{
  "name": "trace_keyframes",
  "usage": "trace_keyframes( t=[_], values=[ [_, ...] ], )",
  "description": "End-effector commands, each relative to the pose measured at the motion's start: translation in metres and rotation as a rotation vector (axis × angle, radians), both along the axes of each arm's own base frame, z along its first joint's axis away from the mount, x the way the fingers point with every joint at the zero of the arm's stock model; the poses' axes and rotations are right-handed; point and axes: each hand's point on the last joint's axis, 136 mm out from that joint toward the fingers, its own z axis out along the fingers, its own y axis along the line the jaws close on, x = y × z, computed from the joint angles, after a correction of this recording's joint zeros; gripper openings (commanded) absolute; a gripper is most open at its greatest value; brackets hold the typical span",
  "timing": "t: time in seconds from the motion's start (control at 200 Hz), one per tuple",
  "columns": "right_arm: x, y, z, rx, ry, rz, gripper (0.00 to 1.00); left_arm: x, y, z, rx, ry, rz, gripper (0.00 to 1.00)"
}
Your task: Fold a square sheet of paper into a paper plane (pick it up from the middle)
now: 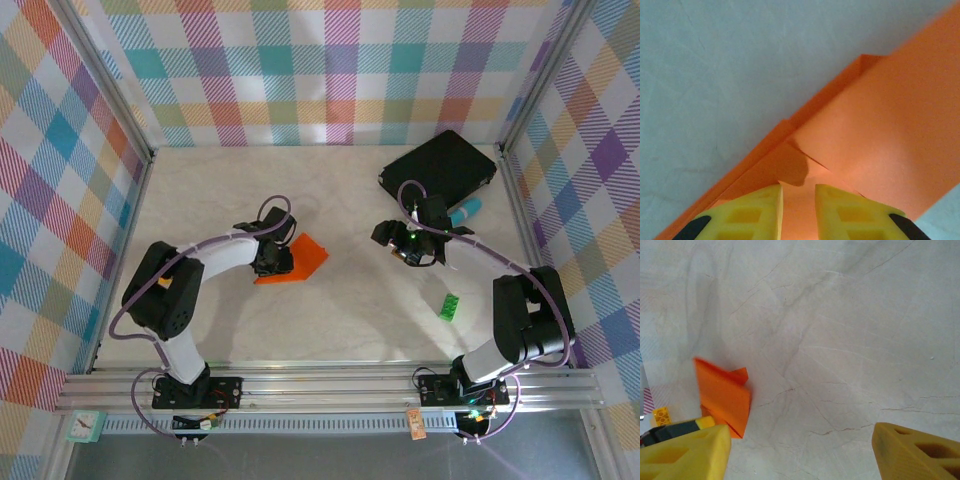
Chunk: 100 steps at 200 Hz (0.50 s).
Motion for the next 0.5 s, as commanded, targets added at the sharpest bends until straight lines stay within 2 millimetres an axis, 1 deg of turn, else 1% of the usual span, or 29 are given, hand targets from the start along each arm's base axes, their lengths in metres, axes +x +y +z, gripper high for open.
trace_keyframes(
  t=[0.0,0.12,0.24,0.3,0.4,0.495],
  values=[
    [-0.002,0.0,-0.006,0.021,0.024,-0.002,0.75,0.015,-0.008,0.002,-0.032,-0.015,-0.009,0.23],
    [-0.002,0.003,-0.008,0.031,0.033,0.009,0.75,0.014,-0.012,-0.008,-0.048,0.02,0.005,0.2],
    [-0.005,0.008,-0.013,0.051,0.056,0.03,0.74,0.005,-0.014,-0.023,-0.061,0.081,0.052,0.19],
    [-0.007,0.014,-0.016,0.065,0.069,0.045,0.73,0.0,-0.022,-0.026,-0.082,0.111,0.06,0.18],
    [-0.016,0.032,-0.02,0.083,0.092,0.095,0.68,-0.01,-0.041,-0.026,-0.138,0.147,0.062,0.16],
    [-0.026,0.055,-0.024,0.095,0.115,0.159,0.58,-0.019,-0.054,-0.024,-0.165,0.162,0.092,0.14]
  ],
)
